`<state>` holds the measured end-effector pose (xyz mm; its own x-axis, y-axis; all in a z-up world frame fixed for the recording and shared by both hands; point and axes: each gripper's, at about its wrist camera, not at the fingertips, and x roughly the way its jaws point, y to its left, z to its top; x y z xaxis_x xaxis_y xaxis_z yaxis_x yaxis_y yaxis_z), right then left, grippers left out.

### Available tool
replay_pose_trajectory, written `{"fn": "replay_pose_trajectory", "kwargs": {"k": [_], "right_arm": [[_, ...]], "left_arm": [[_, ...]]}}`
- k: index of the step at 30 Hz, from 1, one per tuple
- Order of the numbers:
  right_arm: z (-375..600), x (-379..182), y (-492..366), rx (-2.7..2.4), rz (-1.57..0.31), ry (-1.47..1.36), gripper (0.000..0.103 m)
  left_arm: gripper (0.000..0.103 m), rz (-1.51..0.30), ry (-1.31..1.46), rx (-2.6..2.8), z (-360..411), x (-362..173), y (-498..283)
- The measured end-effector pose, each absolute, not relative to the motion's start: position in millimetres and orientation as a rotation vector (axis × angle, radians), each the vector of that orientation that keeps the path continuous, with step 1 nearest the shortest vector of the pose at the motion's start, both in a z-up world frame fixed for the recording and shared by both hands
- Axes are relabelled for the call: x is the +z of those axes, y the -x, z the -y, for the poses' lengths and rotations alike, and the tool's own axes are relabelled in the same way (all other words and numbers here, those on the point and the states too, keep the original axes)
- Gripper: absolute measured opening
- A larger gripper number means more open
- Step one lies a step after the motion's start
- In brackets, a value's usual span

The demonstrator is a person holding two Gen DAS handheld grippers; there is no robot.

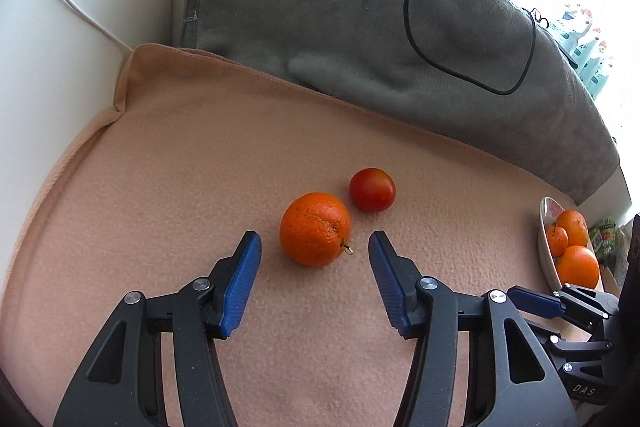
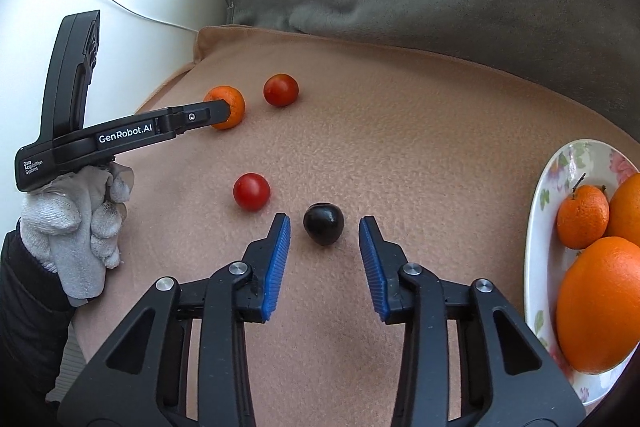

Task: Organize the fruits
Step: 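Close the right tool on a dark plum while the left tool grasps a tangerine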

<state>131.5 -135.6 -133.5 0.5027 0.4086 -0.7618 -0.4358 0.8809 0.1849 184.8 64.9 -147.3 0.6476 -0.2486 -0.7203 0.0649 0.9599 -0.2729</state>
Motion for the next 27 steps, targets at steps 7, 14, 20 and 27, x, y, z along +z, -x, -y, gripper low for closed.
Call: {"fn": "replay_pose_trajectory", "kwargs": {"k": [7,14,20,27], "right_arm": [[129.5,-137.0,-134.9,0.514,-0.918,0.046,0.033],[128.2,-139.7,-136.3,0.515,-0.924,0.058,0.027],[127.9,-140.7,-135.9,0.510,-0.926,0.062,0.023],[127.1,-139.4,-135.0,0.507,-0.912,0.068,0.023]], "left_arm": [[0.048,-0.855,0.226,-0.178,-63.6,-149.3,-191.7],[0.038,-0.862,0.222,-0.173,-60.0,-154.2,-201.3],[0.037,-0.848,0.214,-0.167,-57.2,-154.5,-201.1],[0.036,-0.828,0.206,-0.167,-56.1,-149.6,-192.2]]}}
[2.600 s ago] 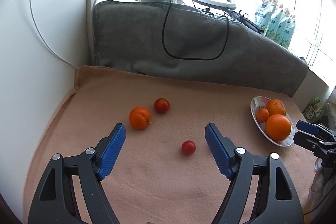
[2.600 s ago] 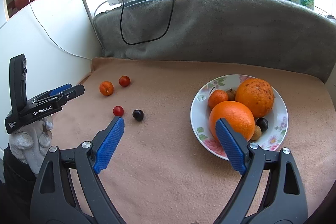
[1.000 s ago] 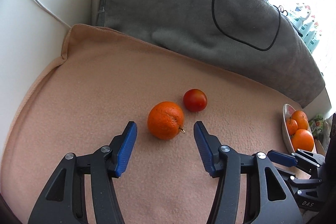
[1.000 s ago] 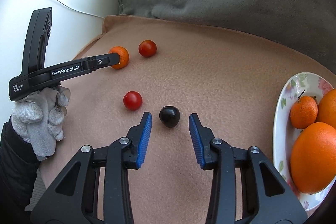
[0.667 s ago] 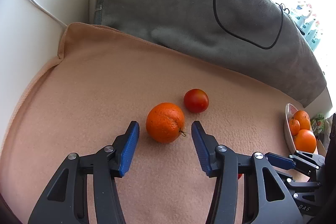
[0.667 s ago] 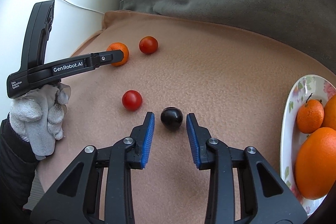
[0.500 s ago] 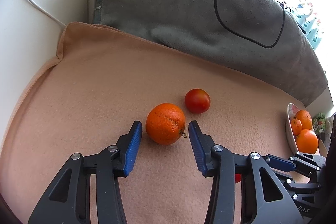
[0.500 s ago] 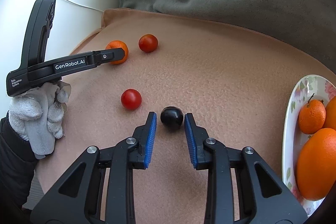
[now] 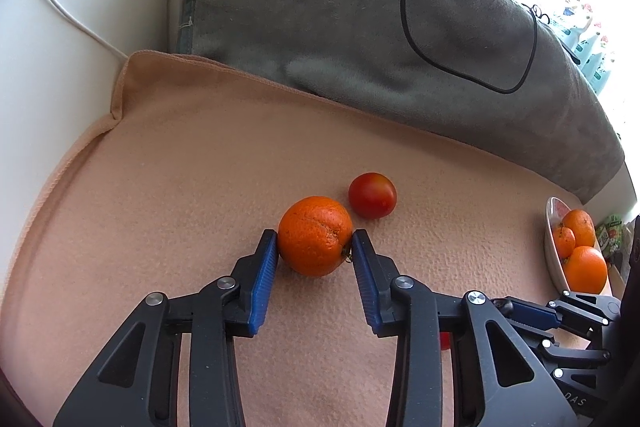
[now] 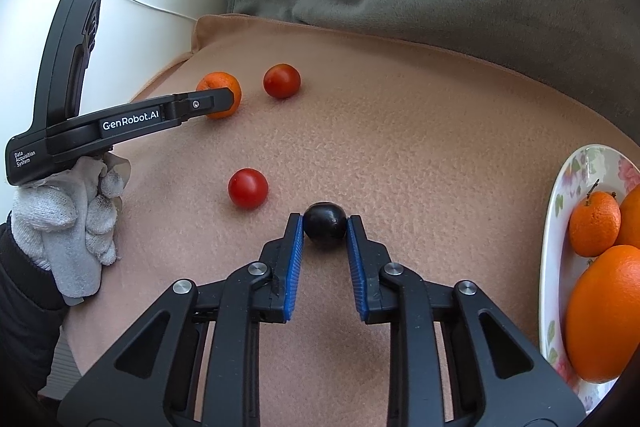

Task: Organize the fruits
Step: 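Close the right tool on a dark plum while the left tool grasps a tangerine, then carry the held tangerine and dark plum over the white floral bowl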

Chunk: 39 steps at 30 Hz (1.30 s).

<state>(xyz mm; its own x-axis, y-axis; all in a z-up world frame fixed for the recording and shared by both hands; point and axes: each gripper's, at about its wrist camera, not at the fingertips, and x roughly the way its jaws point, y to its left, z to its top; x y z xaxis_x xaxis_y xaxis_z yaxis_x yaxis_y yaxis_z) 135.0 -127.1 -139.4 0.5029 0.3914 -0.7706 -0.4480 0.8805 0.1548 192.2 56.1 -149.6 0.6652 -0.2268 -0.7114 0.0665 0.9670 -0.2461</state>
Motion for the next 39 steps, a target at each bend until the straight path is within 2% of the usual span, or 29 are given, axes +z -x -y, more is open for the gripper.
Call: {"fn": "replay_pose_trajectory", "kwargs": {"k": [20,39], "right_arm": [[141.0,-120.2,-111.8,0.494,-0.840,0.050,0.023],[197.3,-90.4,-79.3,0.426,-0.739,-0.024,0.023]], "left_arm": [[0.036,-0.761,0.170,-0.206,-39.0,-118.6,-155.1],[0.036,-0.722,0.121,-0.345,32.4,-91.6,-145.0]]}}
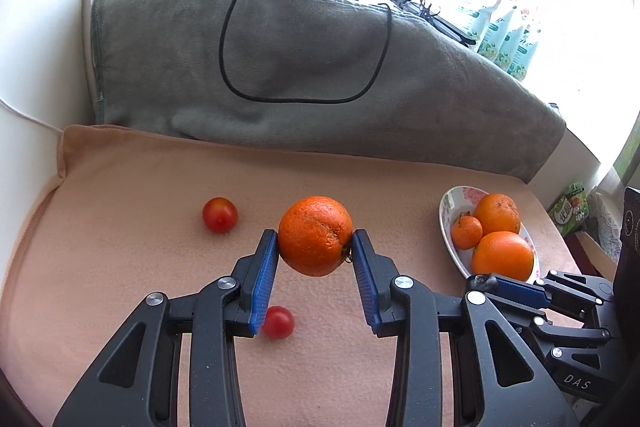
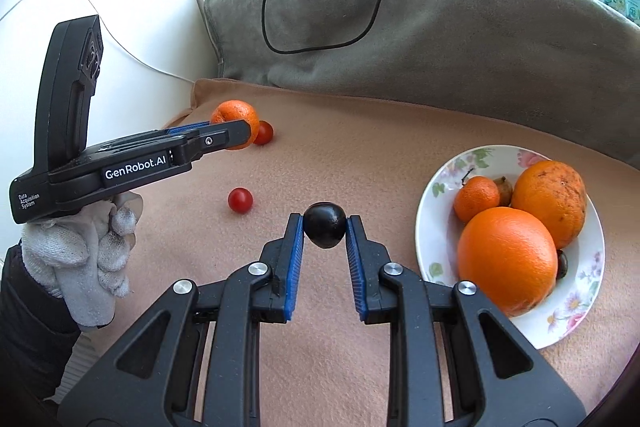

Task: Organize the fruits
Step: 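Carry the held tangerine and dark plum over the white floral bowl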

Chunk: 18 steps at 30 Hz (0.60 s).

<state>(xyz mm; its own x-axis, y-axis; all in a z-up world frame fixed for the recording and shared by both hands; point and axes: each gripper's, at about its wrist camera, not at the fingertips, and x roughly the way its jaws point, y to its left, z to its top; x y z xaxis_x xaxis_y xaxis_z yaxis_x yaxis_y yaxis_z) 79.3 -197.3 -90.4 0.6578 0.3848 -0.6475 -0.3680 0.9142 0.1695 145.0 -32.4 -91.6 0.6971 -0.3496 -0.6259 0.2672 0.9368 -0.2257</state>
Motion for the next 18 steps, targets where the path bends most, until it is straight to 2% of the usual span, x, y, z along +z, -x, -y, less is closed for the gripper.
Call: {"fn": "replay_pose_trajectory", "kwargs": {"k": [18], "right_arm": [[292.1,-73.7,-47.5,0.256,-0.681,-0.102,0.023]], "left_arm": [[0.036,-0.730,0.056,-0.502,120.5,-83.9,-151.5]]}}
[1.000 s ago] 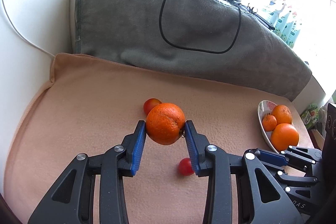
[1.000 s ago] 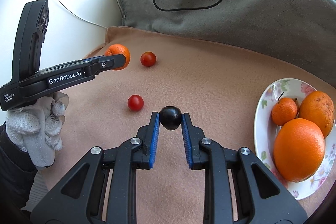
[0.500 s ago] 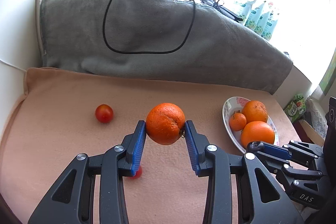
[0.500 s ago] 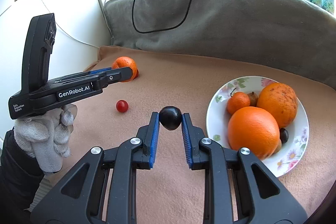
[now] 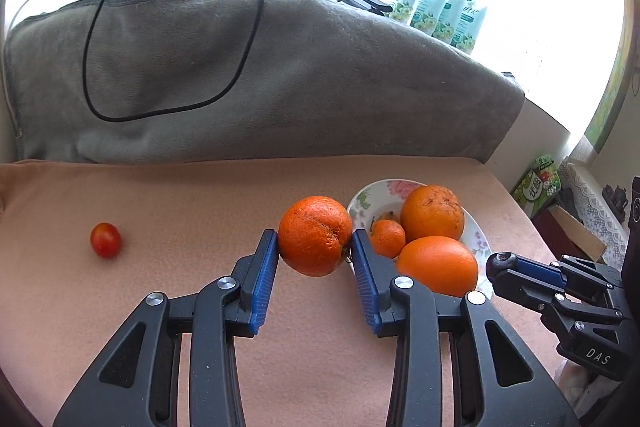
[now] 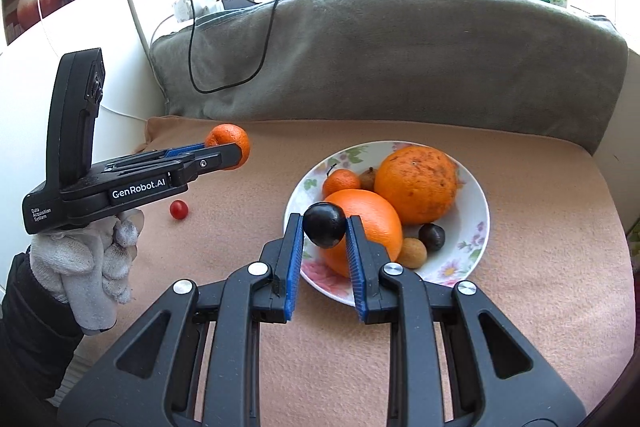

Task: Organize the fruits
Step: 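Carry the held tangerine and dark plum over the white floral bowl, then open the left tool over the bowl while the right tool releases its plum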

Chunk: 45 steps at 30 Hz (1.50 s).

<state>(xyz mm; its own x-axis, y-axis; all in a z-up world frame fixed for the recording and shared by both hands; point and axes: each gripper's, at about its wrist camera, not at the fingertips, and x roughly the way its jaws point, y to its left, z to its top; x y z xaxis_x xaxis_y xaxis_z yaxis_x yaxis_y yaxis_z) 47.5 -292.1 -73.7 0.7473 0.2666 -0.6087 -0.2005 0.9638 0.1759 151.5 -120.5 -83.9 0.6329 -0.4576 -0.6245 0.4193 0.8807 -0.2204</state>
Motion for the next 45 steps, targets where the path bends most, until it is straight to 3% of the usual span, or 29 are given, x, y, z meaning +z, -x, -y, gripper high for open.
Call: {"fn": "replay_pose_trajectory", "kwargs": {"k": [24,45], "right_arm": [[341.4,-99.4,-68.2,0.195,-0.731,-0.159,0.023],[342.0,-106.6,-75.4,0.199,-0.751,-0.173,0.023]], "left_arm": [[0.036,-0.781,-0.022,-0.587,203.2,-94.4,-184.2],[0.037,-0.804,-0.013,-0.610,207.9,-99.7,-189.2]]}}
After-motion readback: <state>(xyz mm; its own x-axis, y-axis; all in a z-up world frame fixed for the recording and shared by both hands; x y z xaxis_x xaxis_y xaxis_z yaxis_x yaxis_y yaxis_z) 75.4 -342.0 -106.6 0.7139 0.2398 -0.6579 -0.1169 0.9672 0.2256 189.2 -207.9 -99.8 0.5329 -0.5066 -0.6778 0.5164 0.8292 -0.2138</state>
